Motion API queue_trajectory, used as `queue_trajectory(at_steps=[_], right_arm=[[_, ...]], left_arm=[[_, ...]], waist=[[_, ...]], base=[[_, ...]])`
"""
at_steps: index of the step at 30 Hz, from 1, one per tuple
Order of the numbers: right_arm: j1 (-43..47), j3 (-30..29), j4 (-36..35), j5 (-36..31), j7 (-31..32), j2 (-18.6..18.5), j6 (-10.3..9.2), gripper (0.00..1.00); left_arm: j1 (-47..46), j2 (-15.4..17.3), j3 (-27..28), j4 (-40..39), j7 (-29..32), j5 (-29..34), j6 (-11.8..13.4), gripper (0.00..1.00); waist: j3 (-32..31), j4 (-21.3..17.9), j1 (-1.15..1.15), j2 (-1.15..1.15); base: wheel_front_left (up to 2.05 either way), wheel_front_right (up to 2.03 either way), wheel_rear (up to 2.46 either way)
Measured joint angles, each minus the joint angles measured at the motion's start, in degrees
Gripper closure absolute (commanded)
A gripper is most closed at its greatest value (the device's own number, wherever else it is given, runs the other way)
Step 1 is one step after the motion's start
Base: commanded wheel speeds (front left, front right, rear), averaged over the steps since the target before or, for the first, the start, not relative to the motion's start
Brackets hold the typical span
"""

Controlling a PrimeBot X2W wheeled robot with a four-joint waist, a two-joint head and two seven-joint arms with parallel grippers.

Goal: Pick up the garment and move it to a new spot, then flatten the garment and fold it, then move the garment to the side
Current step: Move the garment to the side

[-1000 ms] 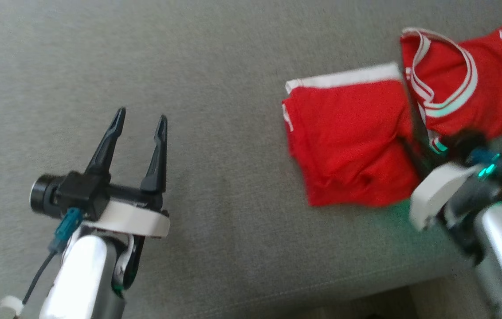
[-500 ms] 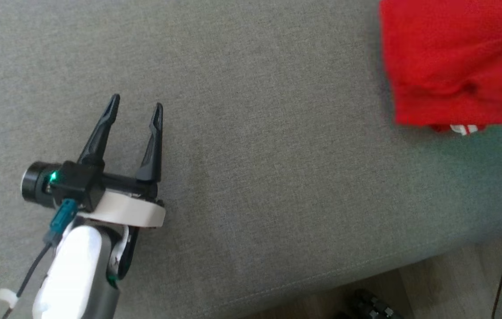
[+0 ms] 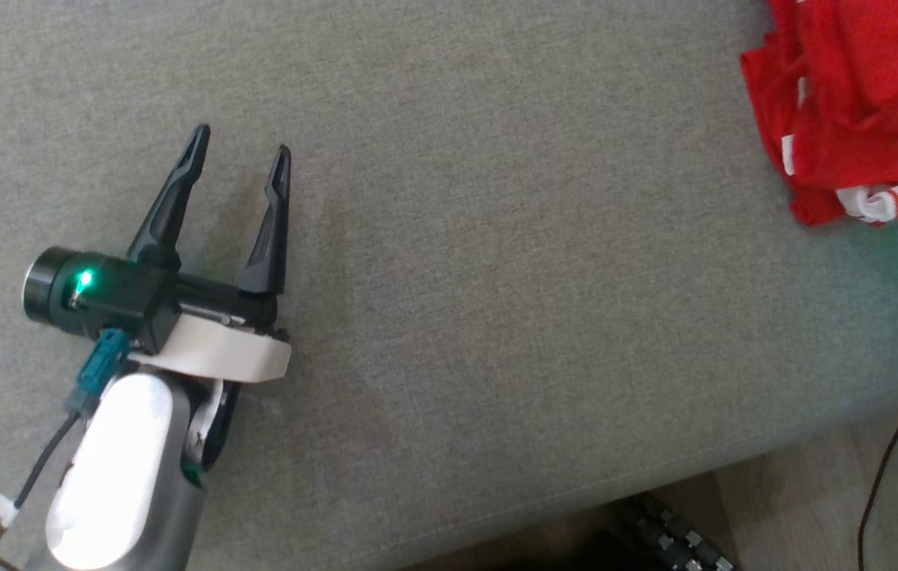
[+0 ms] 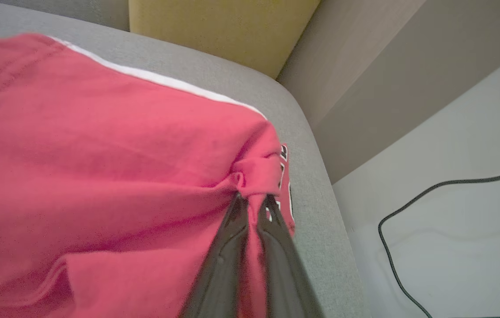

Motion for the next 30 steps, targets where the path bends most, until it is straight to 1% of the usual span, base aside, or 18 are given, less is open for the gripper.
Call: queue_trajectory(at_steps=[4, 11, 12, 13, 14, 15, 16, 20, 23, 25, 27, 30], right_arm=[[-1.35, -0.74, 4.78, -4.04, -0.53, 1.12, 0.00, 1.00], [-2.01, -0.93, 9.18, -5.10, -0.99, 1.21, 0.00, 1.00], [-2.14, -1.16, 9.70, -5.10, -1.30, 1.20, 0.00, 0.93], [-2.24, -1.44, 9.98, -5.10, -1.93, 1.21, 0.00, 0.58], [-2.40, -1.72, 10.31, -5.10, -2.44, 1.21, 0.00, 0.36], [-2.53, -2.00, 10.53, -5.10, -2.79, 1.21, 0.00, 0.04], [-2.54, -2.25, 10.55, -5.10, -3.30, 1.22, 0.00, 0.00], [-2.43, -3.88, 10.37, -5.77, -4.41, 1.62, 0.00, 0.00], [-1.65, -6.02, 8.39, -7.16, -4.53, 2.10, 0.00, 0.00], [-0.02, -7.34, 5.65, -8.13, -5.02, 3.07, 0.00, 0.00], [2.49, -8.23, 1.60, -8.27, -5.58, 4.83, 0.00, 0.00], [7.38, -8.83, -6.33, -8.64, -5.79, 8.73, 0.00, 0.00]], left_arm=[[-1.12, 0.00, -0.31, -0.04, -0.01, 0.00, -0.01, 0.00], [-1.43, -0.16, -0.44, -0.08, -0.01, -0.02, -0.41, 0.00], [-1.44, -0.23, -0.43, -0.08, -0.01, -0.03, -0.41, 0.00], [-1.43, -0.30, -0.42, -0.07, -0.01, -0.10, -0.41, 0.00], [-1.43, -0.35, -0.40, -0.05, -0.01, -0.10, -0.41, 0.00], [-1.43, -0.43, -0.37, -0.02, -0.01, -0.10, -0.41, 0.00], [-1.43, -0.52, -0.33, 0.02, -0.01, -0.11, -0.41, 0.00], [-1.40, -1.03, -0.02, 0.49, -0.01, -0.47, -0.41, 0.00], [-1.16, -1.45, 0.20, 0.90, -0.01, -0.68, -0.42, 0.00], [-0.71, -1.68, 0.29, 1.16, -0.01, -0.68, -0.41, 0.00], [0.04, -1.86, 0.35, 1.64, -0.01, -0.68, -0.34, 0.00], [2.09, -2.02, 0.67, 1.94, -0.01, -0.68, 0.11, 0.00]], waist=[[0.70, 0.51, 0.00, 0.00], [1.16, 1.66, 0.00, 0.00], [1.15, 1.83, 0.00, 0.00], [1.08, 2.00, 0.00, 0.00], [0.96, 2.16, 0.00, 0.00], [0.81, 2.30, 0.00, 0.00], [0.60, 2.42, 0.00, 0.00], [-0.83, 2.74, 0.00, 0.00], [-2.40, 2.91, 0.00, 0.00], [-3.68, 3.05, 0.00, 0.00], [-5.18, 3.25, 0.00, 0.00], [-7.63, 3.63, 0.00, 0.00]], base=[[0.00, 0.00, 0.00], [0.00, 0.00, 0.00], [0.00, 0.00, 0.00], [0.00, 0.00, 0.00], [0.00, 0.00, 0.00], [0.00, 0.00, 0.00], [0.00, 0.00, 0.00], [0.00, 0.00, 0.00], [0.00, 0.00, 0.00], [0.00, 0.00, 0.00], [0.00, 0.00, 0.00], [0.00, 0.00, 0.00]])
